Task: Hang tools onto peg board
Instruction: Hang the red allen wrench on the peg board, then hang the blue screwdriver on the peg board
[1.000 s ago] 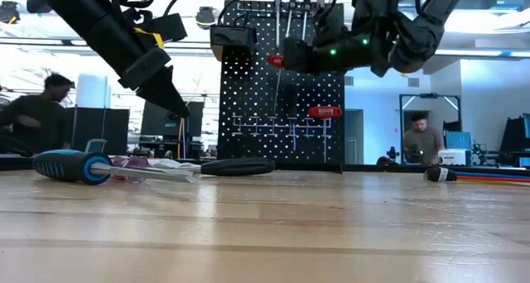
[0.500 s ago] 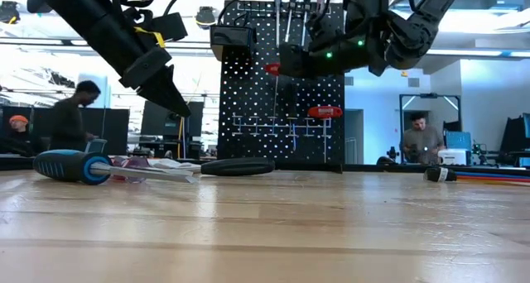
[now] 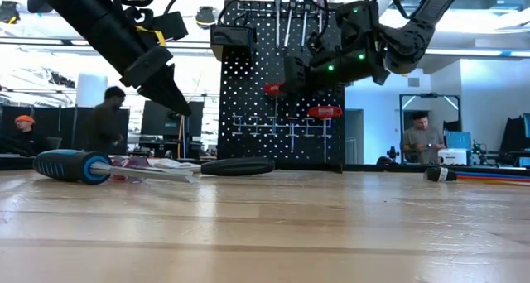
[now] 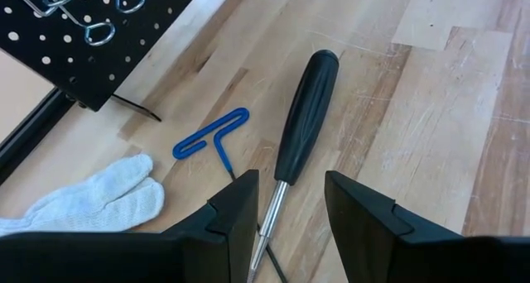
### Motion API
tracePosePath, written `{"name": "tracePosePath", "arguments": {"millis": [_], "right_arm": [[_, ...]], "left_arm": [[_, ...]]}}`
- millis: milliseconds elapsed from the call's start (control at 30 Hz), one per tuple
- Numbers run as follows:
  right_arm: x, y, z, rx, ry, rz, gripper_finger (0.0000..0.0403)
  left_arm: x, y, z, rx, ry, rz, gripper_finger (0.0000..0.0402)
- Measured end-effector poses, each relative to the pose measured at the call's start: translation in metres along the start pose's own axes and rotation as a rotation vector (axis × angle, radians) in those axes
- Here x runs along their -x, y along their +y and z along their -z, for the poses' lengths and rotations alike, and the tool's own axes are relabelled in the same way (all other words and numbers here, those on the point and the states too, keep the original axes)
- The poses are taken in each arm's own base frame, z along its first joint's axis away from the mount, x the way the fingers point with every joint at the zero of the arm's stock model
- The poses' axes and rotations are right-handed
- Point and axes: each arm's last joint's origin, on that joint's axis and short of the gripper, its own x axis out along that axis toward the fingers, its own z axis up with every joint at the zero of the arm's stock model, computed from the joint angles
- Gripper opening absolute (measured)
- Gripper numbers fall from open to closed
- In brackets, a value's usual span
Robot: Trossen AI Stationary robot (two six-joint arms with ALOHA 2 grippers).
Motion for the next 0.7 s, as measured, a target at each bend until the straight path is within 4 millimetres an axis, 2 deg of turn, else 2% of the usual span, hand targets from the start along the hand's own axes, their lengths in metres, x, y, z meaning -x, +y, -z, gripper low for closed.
{"name": "tracePosePath", "arguments": {"millis": [167,467,567,700], "right_arm": [[0.001,0.002,0.0,0.034,0.004,-0.008,0.0108],[0.007,0.007,-0.01,0.124,-0.029,-0.025,0.0229],[0.012,0.013,-0.016,0.153,-0.046,-0.039,0.0247],[0.026,0.023,-0.035,0.167,-0.107,-0.077,0.0247]], "left_arm": [[0.0,0.0,0.0,0.001,-0.001,0.0,0.0137],[0.0,0.0,0.0,0.001,-0.001,0.001,0.0137],[0.0,0.0,0.0,-0.002,-0.001,0.001,0.0137],[0.0,0.0,0.0,-0.004,0.0,0.0,0.0137]]}}
